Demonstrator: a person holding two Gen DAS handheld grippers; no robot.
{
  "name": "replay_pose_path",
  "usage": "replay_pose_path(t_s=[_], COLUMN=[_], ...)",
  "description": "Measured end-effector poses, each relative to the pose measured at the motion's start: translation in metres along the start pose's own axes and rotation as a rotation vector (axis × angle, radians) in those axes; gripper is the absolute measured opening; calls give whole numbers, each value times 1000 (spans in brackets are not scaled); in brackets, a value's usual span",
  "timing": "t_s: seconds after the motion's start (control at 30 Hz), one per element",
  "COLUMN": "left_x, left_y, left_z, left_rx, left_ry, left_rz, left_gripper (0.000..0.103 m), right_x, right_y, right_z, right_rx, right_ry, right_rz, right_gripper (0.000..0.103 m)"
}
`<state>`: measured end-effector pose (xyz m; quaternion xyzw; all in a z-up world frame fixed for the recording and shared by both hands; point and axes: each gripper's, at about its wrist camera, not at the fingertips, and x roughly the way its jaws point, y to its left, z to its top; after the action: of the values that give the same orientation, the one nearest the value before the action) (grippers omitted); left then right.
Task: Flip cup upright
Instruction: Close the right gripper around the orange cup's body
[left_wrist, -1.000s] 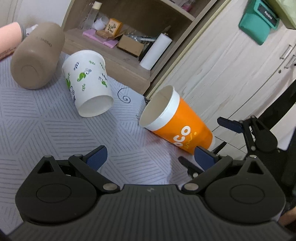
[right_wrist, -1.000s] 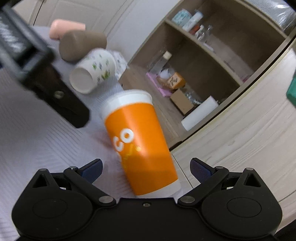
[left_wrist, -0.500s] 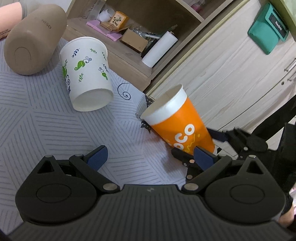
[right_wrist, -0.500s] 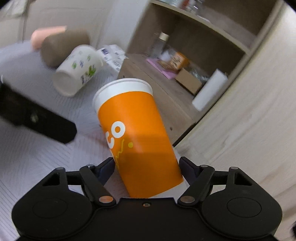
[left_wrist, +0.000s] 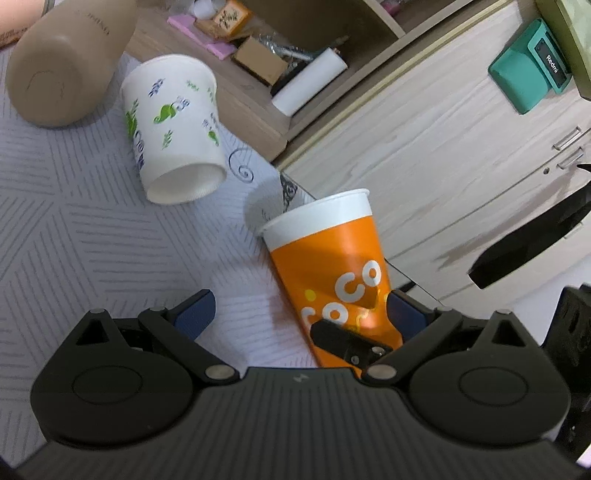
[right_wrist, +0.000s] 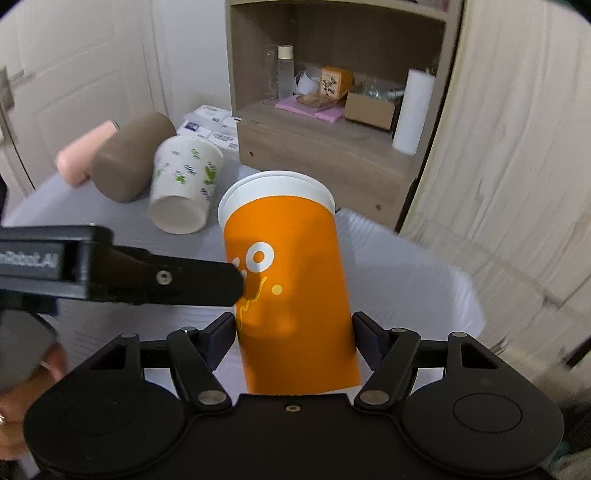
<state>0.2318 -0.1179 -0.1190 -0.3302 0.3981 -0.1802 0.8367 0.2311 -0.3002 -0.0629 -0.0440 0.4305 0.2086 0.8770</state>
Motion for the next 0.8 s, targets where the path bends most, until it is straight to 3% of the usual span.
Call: replay_pose_path(t_s=[0.3,0.4,0.67,0.8], left_x=[-31,-47,-76,-89], left_y=[23,37,68,77], left_z=[-1,-3,2,8], left_rx=[-18,-32,-49,-24], left_ry=[86,133,155,125], left_rz=[-48,-71,-115,-83], left_gripper=[100,100,99,93], right_x=[-7,-11,-8,-1], right_y=[17,38,71,83], right_z=[-15,-19,-21,-16], right_rx=[276,284,353,368], right_ry=[80,110,146,158], right_rz=[165,186,300,353], right_gripper=[74,74,74,74])
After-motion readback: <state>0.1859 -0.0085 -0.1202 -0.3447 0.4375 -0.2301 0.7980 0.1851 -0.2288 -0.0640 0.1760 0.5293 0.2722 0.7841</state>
